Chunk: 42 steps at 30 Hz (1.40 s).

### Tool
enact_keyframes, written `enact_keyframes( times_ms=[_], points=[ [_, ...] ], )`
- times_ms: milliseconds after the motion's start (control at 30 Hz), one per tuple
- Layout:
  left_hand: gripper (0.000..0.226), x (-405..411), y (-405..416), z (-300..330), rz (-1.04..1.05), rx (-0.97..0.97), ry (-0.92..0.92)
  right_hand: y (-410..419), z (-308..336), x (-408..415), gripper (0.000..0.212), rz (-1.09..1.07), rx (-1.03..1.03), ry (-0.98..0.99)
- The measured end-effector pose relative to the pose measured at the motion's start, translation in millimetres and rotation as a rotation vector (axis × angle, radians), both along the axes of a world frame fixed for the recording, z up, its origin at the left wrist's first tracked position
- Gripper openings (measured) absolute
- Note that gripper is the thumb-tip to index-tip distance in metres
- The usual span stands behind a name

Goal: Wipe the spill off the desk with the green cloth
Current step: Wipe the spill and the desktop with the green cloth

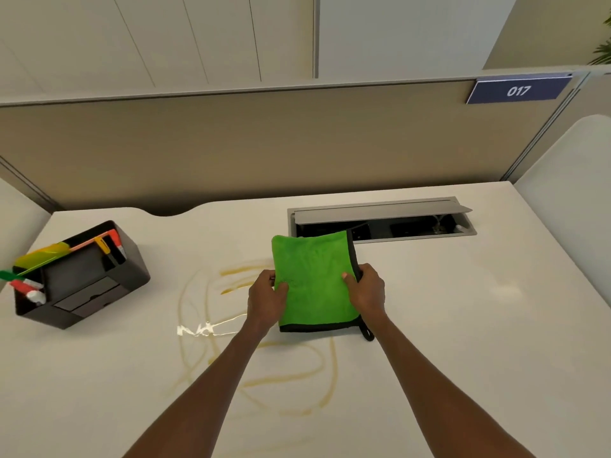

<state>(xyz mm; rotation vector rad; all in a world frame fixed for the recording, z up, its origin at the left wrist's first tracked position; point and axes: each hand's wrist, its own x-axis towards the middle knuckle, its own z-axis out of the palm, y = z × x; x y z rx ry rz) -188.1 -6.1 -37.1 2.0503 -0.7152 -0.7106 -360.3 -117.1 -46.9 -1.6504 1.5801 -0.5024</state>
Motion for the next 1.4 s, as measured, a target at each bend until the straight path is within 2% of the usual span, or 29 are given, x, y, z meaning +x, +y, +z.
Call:
enact_keyframes(
  times_ms=[67,100,167,267,367,467,533,767,833,900,967,1033,1200,1400],
  points=[
    [0.029,5.4,4.0,-7.4,-0.009,0.051,-0.005,8.9,-6.1,5.5,0.066,0.104,-0.189,0.161],
    [0.029,7.7,5.4,-11.4,-0.019,0.073,-0.015,13.0,-8.0,8.6,0.075,0.185,-0.292,0.175],
    [0.03,11.2,8.1,-17.8,-0.035,0.082,-0.022,19.8,-10.4,19.5,0.079,0.376,-0.374,0.106],
    [0.028,13.1,10.9,-19.3,-0.045,0.047,-0.016,28.0,-21.5,41.1,0.078,0.568,-0.314,0.079],
    [0.029,16.5,11.4,-17.6,-0.073,0.034,-0.039,32.5,-35.9,55.4,0.083,0.547,-0.241,0.098],
    [0.029,20.0,10.6,-13.7,-0.136,0.045,-0.071,34.4,-46.7,62.6,0.104,0.571,-0.256,0.194],
    [0.027,17.5,7.9,-8.7,-0.174,0.038,-0.094,34.4,-49.4,64.4,0.111,0.562,-0.257,0.188],
    [0.031,23.8,14.8,-8.8,-0.311,0.039,-0.113,38.5,-59.8,67.7,0.077,0.508,-0.328,0.146],
    [0.024,36.3,26.5,-7.9,-0.263,-0.068,-0.146,35.9,-60.9,66.5,0.065,0.494,-0.347,0.159],
    [0.021,61.2,46.1,-8.9,-0.144,-0.193,-0.232,36.2,-60.2,67.3,0.067,0.484,-0.341,0.174],
    [0.024,94.6,69.9,-13.4,-0.046,-0.224,-0.382,38.3,-59.0,68.1,0.071,0.488,-0.352,0.215],
    [0.027,130.2,95.6,-20.2,-0.007,-0.14,-0.53,37.0,-55.9,69.3,0.067,0.519,-0.404,0.325],
    [0.035,182.1,149.9,-35.0,-0.015,0.056,-0.638,20.6,-48.7,69.5,0.08,0.672,-0.502,0.605],
    [0.042,200.0,176.2,-48.0,-0.109,0.129,-0.634,19.3,-62.6,66.2,0.067,0.676,-0.505,0.61]
  ],
)
